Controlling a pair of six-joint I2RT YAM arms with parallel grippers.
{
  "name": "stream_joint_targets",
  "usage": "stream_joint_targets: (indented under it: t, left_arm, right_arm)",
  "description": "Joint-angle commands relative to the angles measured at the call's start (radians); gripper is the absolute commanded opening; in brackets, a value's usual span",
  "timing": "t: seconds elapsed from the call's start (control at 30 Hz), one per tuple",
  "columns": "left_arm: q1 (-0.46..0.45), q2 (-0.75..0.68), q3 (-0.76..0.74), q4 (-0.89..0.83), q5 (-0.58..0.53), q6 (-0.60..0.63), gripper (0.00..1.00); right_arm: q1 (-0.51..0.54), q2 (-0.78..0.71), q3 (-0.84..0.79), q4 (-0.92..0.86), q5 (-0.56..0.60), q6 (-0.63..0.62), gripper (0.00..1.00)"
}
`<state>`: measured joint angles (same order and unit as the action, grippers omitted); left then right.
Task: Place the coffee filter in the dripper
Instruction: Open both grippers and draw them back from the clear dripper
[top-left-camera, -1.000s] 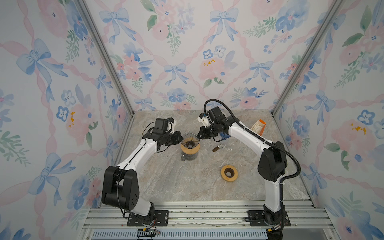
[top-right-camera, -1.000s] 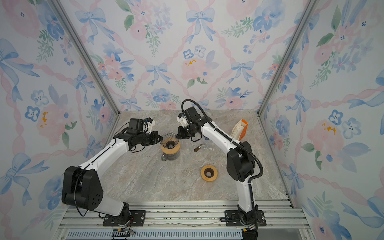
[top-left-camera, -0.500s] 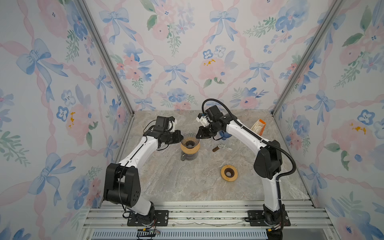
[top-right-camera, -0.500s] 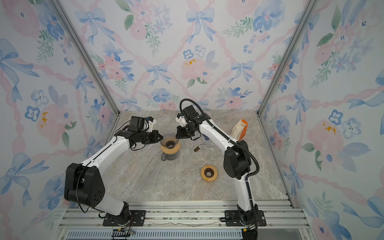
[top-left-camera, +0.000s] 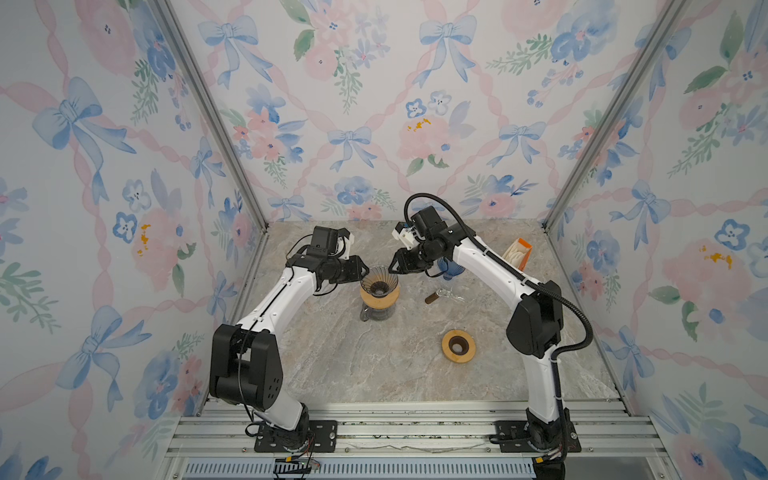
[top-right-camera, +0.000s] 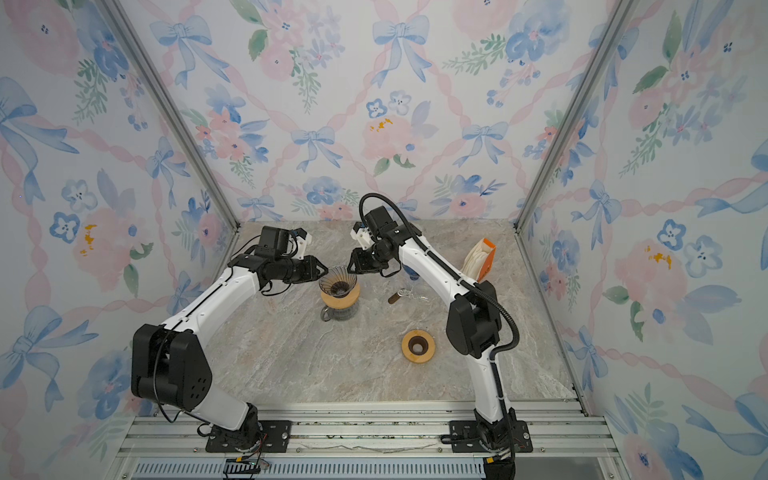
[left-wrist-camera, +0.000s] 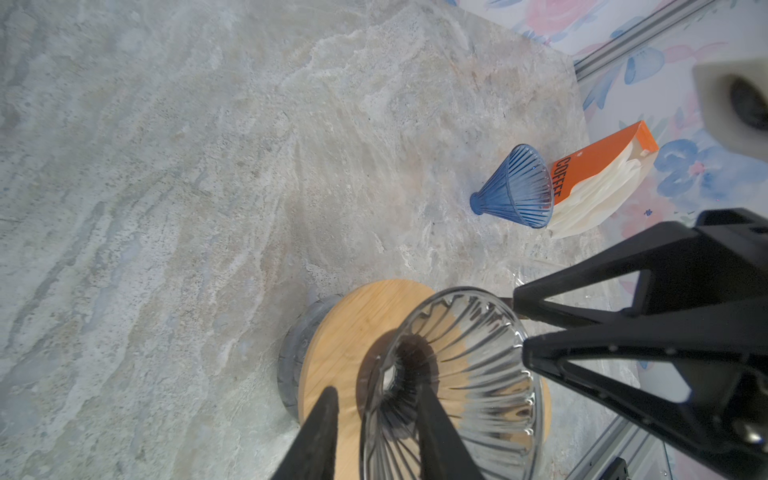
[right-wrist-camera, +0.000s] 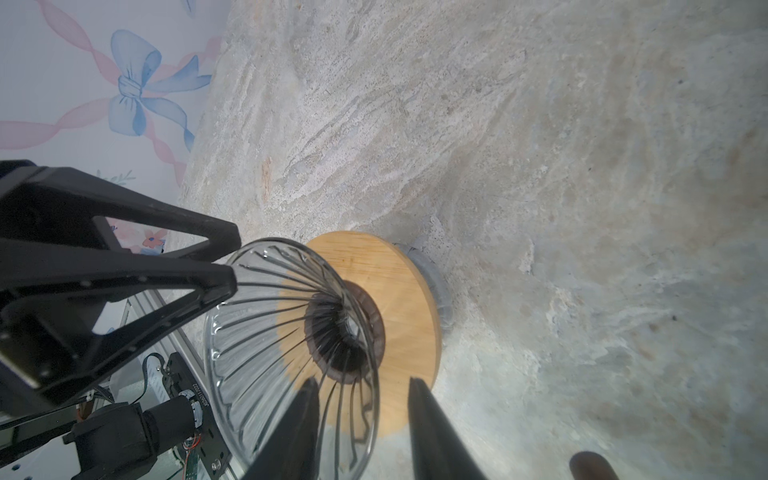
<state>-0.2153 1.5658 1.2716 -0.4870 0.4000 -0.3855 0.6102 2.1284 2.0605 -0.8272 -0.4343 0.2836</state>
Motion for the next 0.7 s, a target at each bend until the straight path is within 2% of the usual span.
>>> stream_joint_targets:
  t: [0.0, 0.1, 0.33, 0.5, 0.67]
  left_arm:
    - [0.001, -0.014, 0.03, -0.018, 0.002, 0.011, 0.37]
    - [0.0, -0.034, 0.043, -0.019, 0.009, 0.013, 0.4]
    - [-0.004, -0.11, 0.058, -0.018, 0.005, 0.022, 0.48]
    - [-0.02, -0.167, 0.047, -0.017, 0.007, 0.044, 0.62]
    - [-0.053, -0.214, 0.027, -0.017, 0.0, 0.075, 0.77]
  right_arm:
    - [-0.003, -0.061, -0.022, 0.056, 0.013, 0.004, 0.42]
    - [-0.001, -0.11, -0.063, 0.091, 0.059, -0.003, 0.51]
    - [-0.001, -0.234, -0.171, 0.175, 0.159, -0.032, 0.64]
    - [-0.003, -0.333, -0.281, 0.258, 0.224, -0.053, 0.74]
    - [-0.013, -0.383, -0.324, 0.235, 0.281, -0.093, 0.76]
